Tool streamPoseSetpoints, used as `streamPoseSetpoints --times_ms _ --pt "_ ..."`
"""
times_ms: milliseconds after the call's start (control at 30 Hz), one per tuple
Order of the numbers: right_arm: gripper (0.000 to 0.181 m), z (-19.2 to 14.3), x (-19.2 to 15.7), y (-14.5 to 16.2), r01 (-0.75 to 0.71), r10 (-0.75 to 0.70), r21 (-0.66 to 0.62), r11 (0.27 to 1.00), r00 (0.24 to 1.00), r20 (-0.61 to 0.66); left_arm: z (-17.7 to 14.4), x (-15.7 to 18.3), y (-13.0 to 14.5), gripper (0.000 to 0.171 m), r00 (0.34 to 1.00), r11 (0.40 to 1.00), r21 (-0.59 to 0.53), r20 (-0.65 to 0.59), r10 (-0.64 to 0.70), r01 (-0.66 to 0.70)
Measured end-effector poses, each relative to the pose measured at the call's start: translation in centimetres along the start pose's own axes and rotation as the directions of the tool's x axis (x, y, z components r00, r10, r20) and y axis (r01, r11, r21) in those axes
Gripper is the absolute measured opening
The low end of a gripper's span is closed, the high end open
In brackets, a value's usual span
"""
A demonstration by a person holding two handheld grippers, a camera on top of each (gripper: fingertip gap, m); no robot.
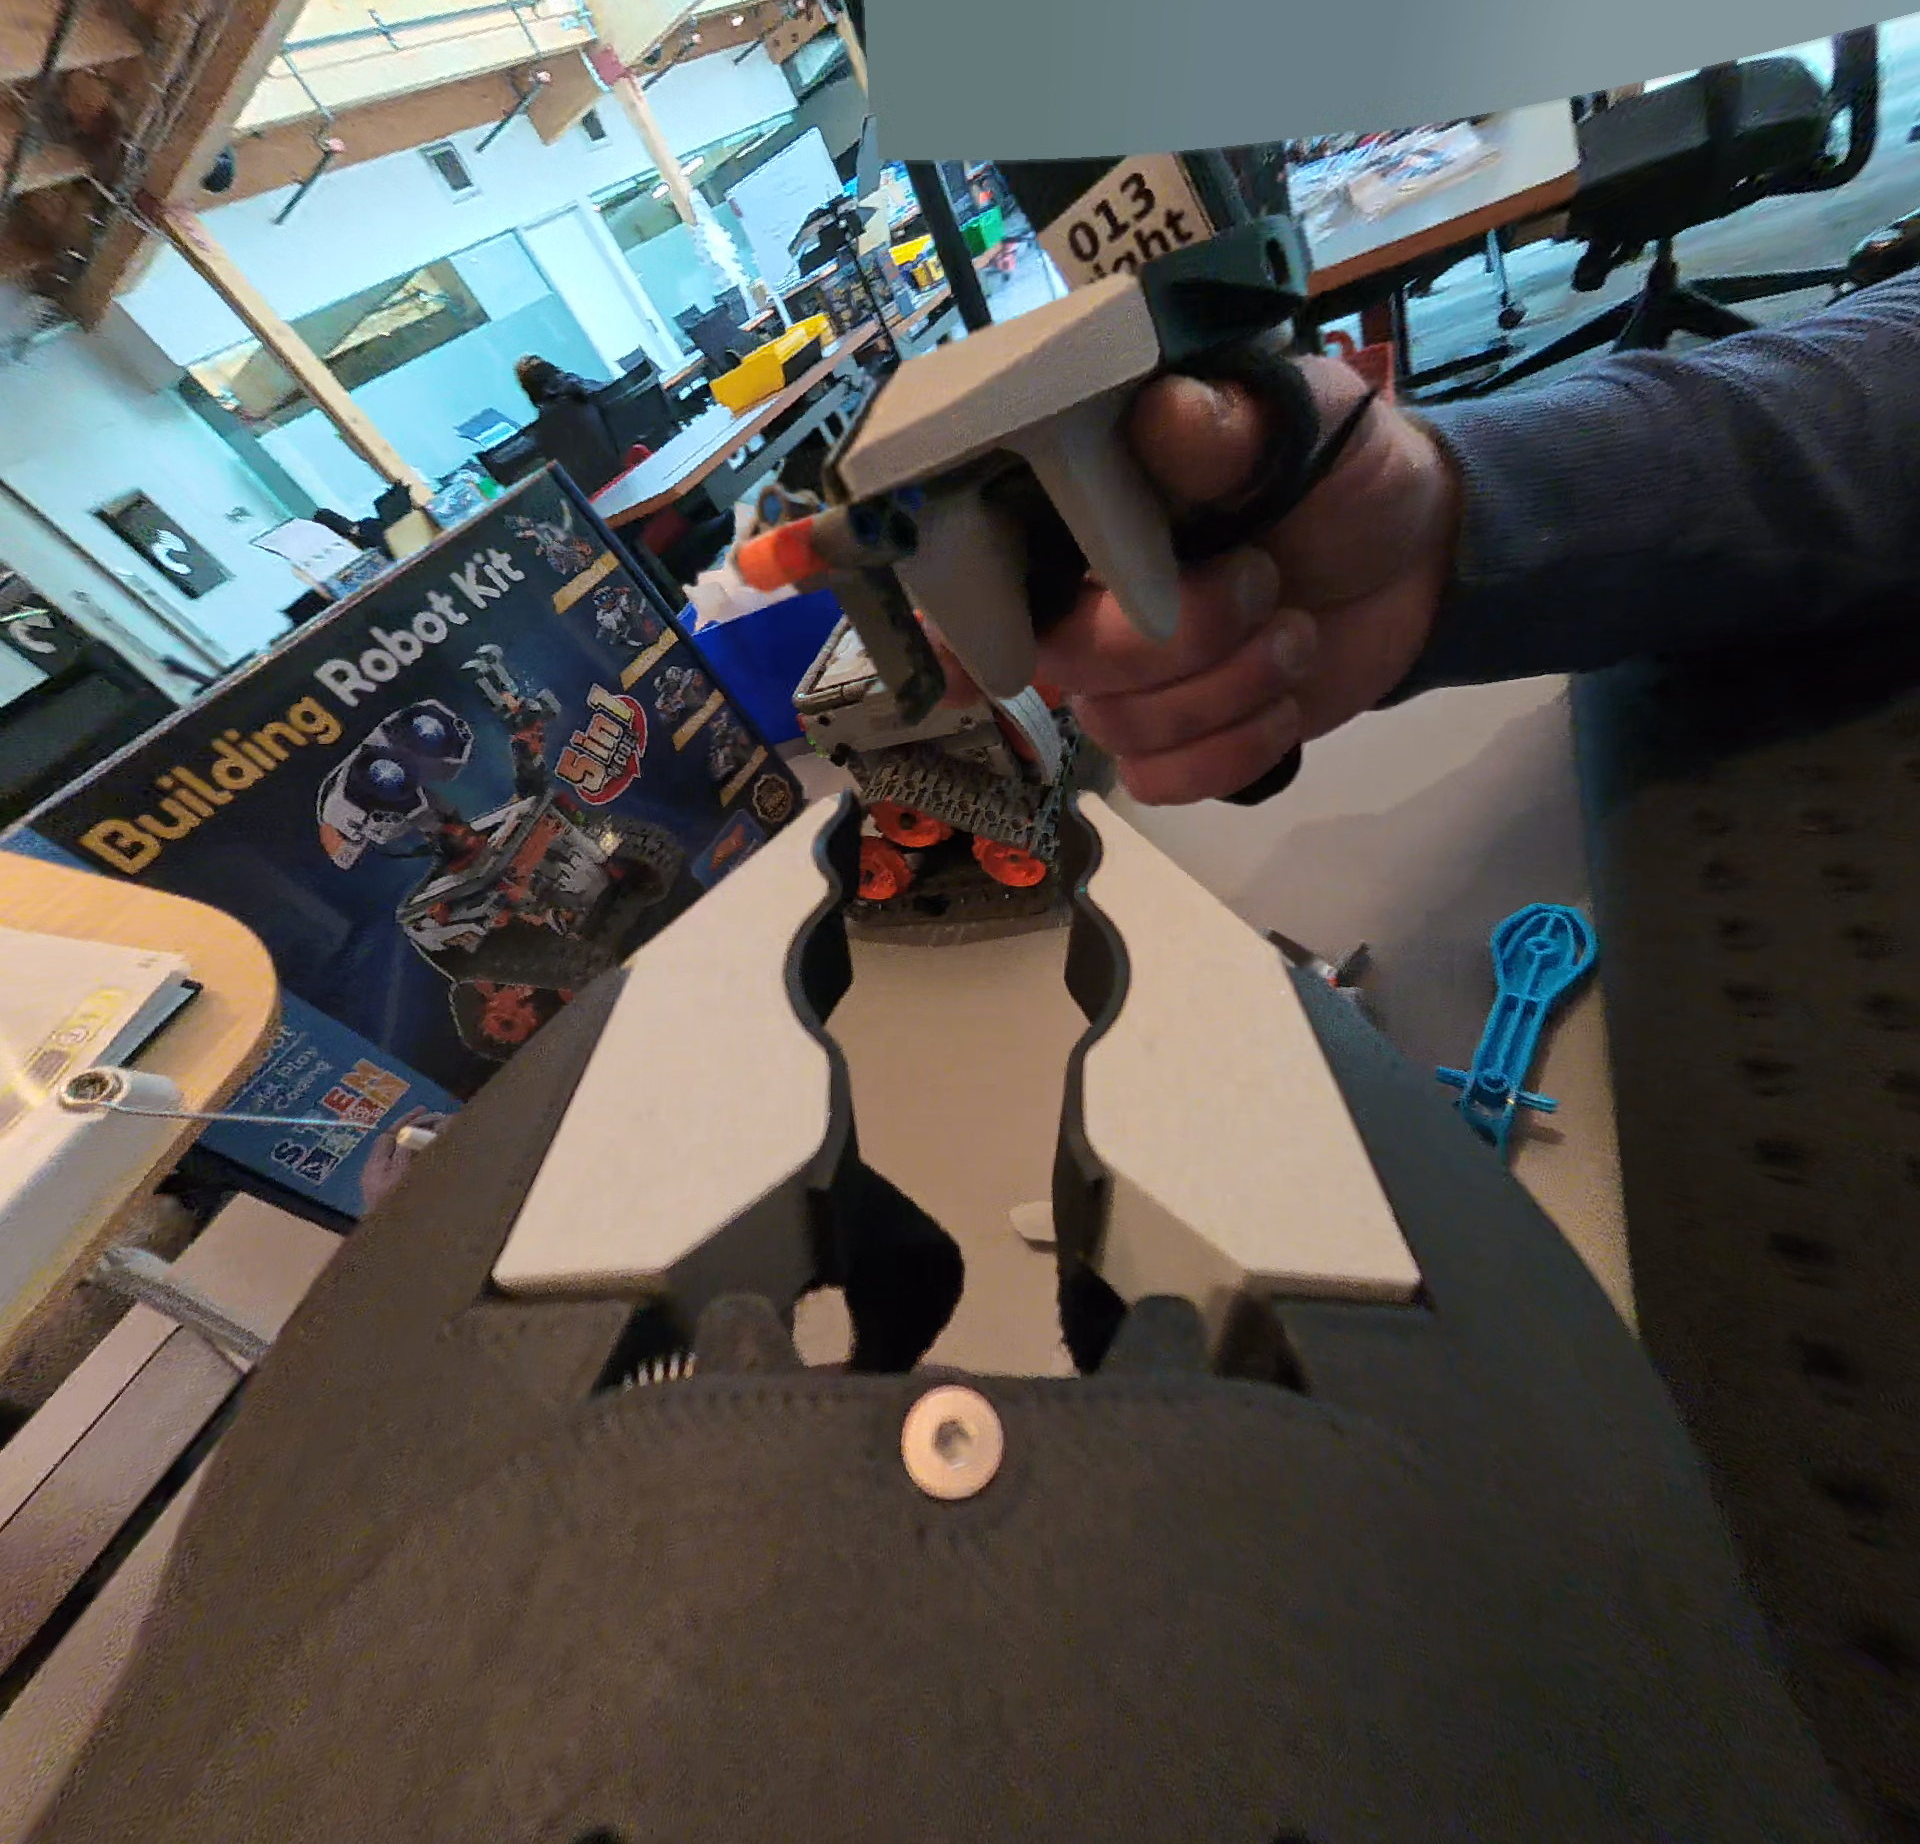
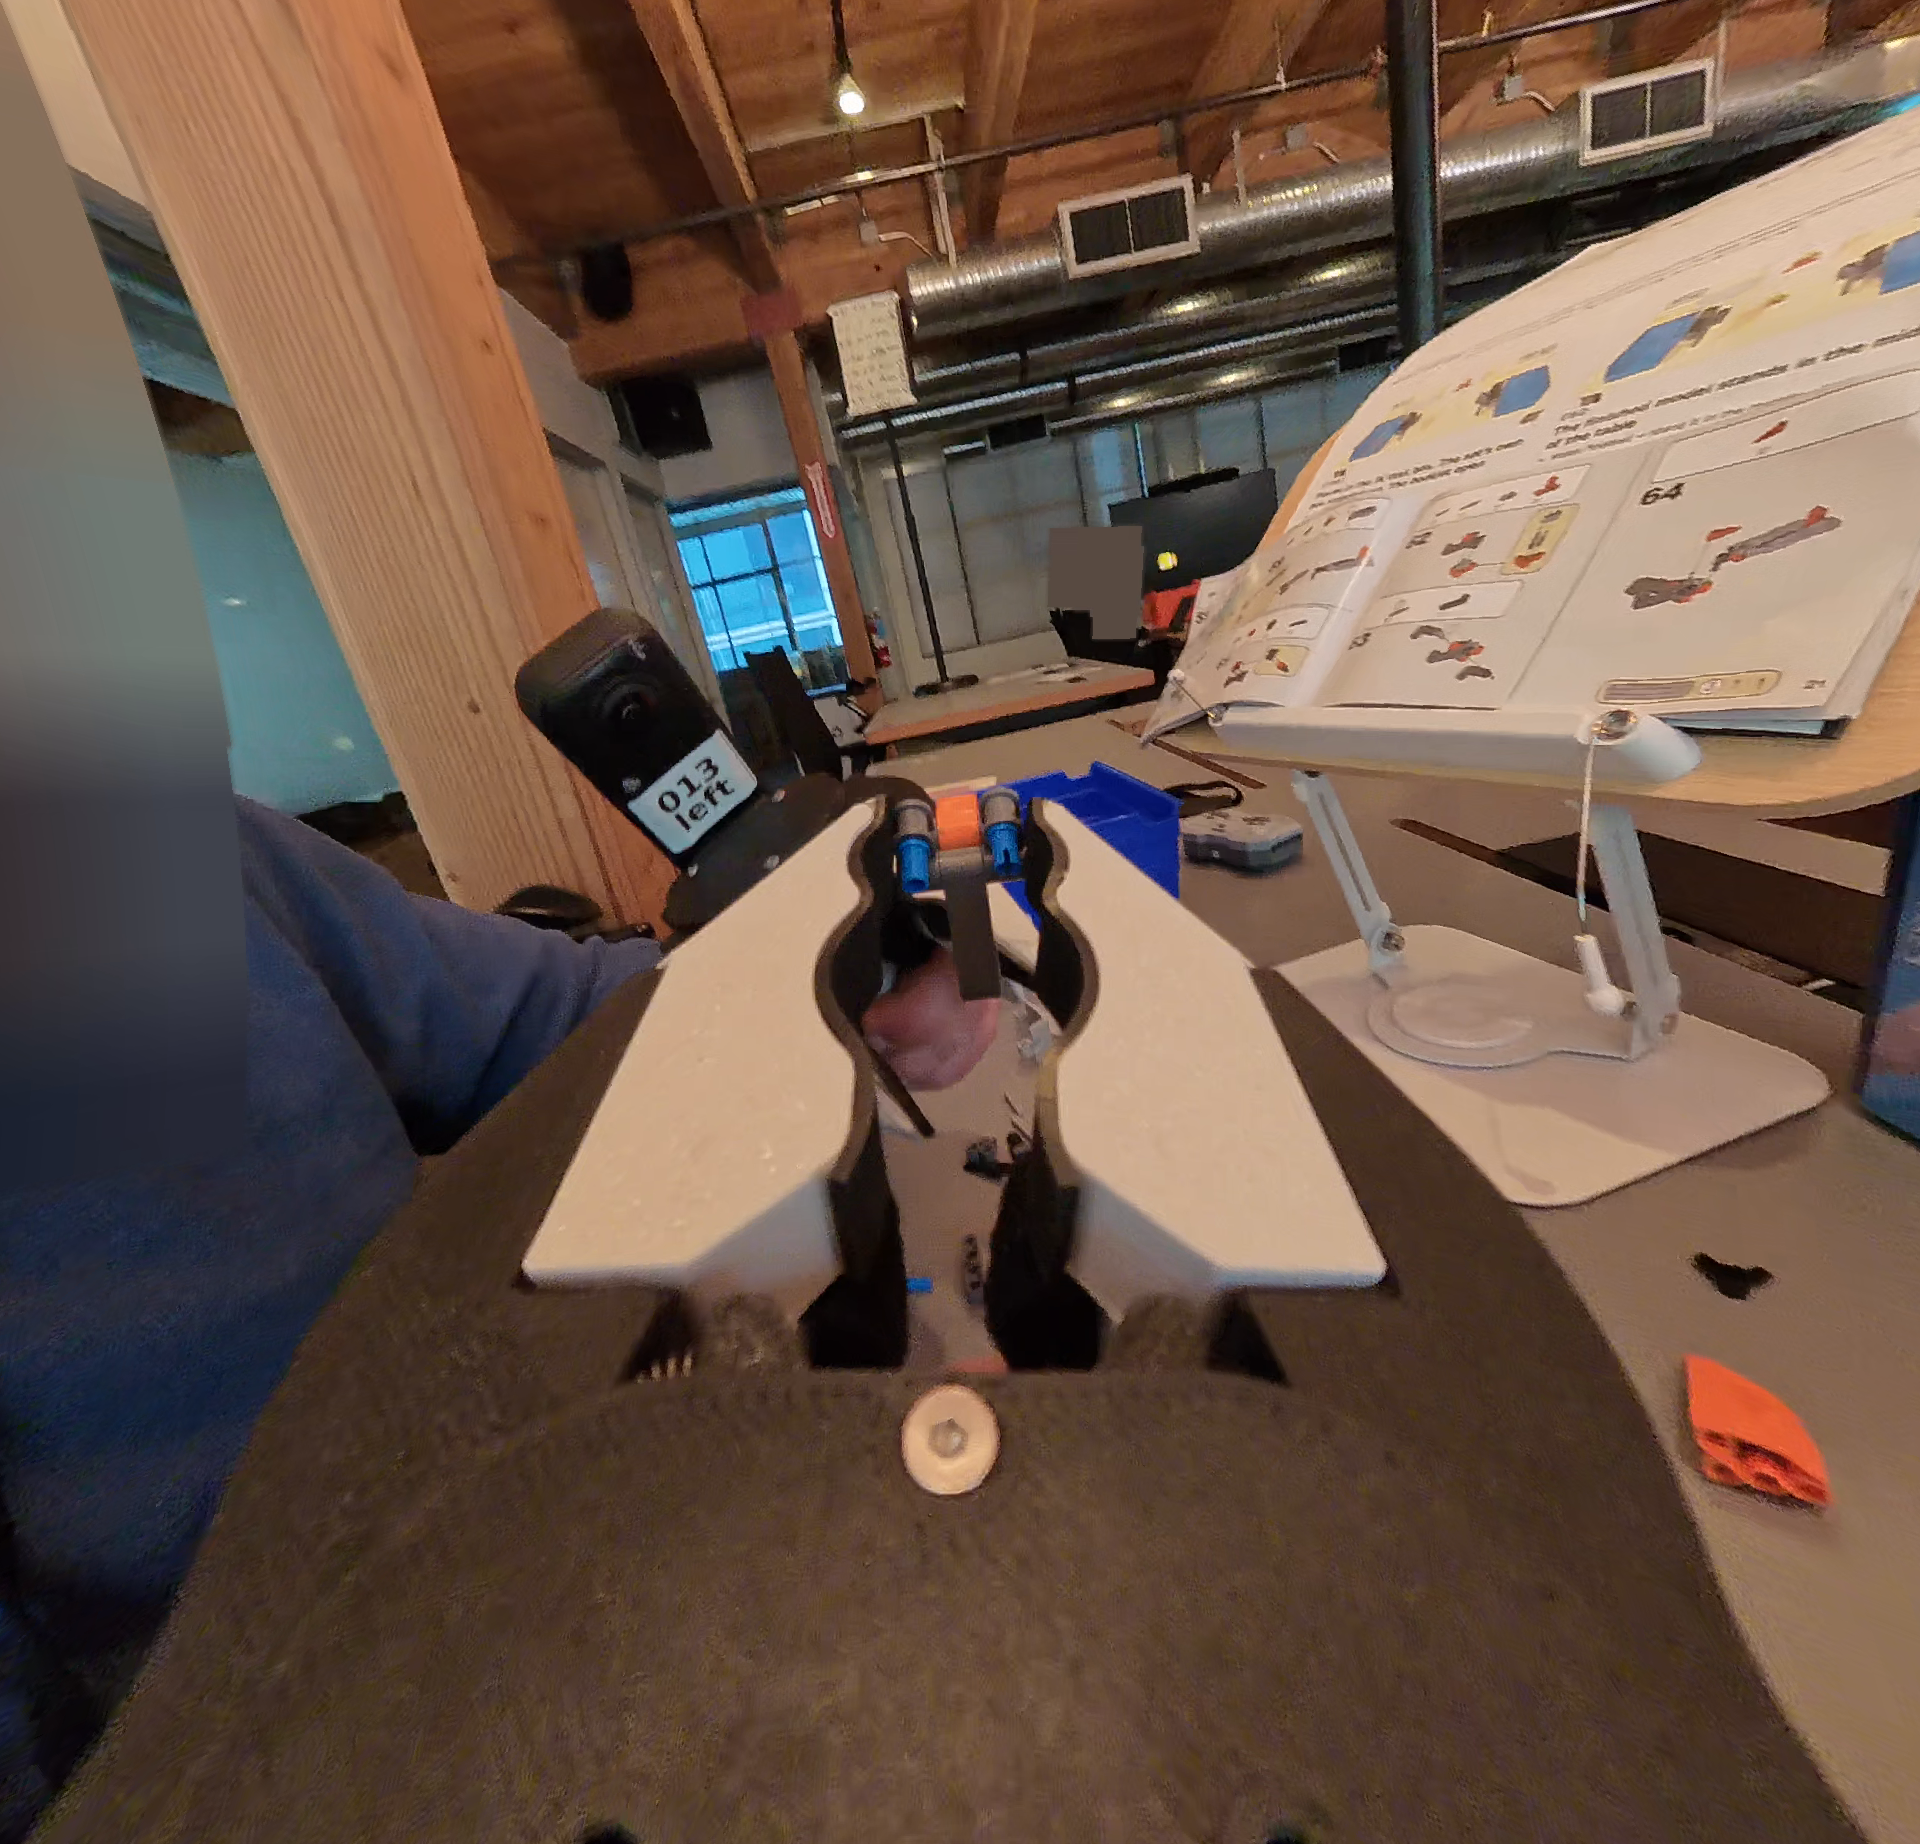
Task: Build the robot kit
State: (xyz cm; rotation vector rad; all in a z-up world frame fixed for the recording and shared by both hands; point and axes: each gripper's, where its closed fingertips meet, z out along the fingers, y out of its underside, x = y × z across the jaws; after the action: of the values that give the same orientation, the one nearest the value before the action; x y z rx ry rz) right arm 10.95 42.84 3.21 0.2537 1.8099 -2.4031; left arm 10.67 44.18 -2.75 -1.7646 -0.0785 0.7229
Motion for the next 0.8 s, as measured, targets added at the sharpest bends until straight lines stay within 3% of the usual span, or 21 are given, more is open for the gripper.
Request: streamPoseSetpoints --times_ms 100,167,267,333,800 --pt "0.023 0.4 -0.5 0.2 0.016 -0.016 0.009 1.0 1.0 0.021 0.6 -0.1 -0.3 0.035 0.997 0.997 0.009 0.008 -0.083 0.083" --pt "0.022 0.5 -1.1 0.2 0.006 -0.007 0.016 1.0 0.999 0.05 0.6 0.1 -1.1 0.032 0.982 0.981 0.068 -0.059 -0.178 0.182" --pt "0.023 0.6 -1.6 0.5 0.026 -0.026 0.001 1.0 0.997 0.066 0.0 0.2 -2.3 0.01 0.953 0.946 0.146 -0.139 -0.27 0.289" --pt "0.023 0.6 -1.6 0.8 0.03 -0.03 -0.008 1.0 0.997 0.076 -0.2 0.4 -2.2 0.01 0.942 0.941 0.134 -0.172 -0.288 0.312" --pt "0.024 0.0 -1.6 3.4 0.163 -0.147 -0.209 0.964 0.985 0.09 -1.3 0.9 0.7 0.009 0.982 0.993 -0.1 -0.17 -0.083 0.066"
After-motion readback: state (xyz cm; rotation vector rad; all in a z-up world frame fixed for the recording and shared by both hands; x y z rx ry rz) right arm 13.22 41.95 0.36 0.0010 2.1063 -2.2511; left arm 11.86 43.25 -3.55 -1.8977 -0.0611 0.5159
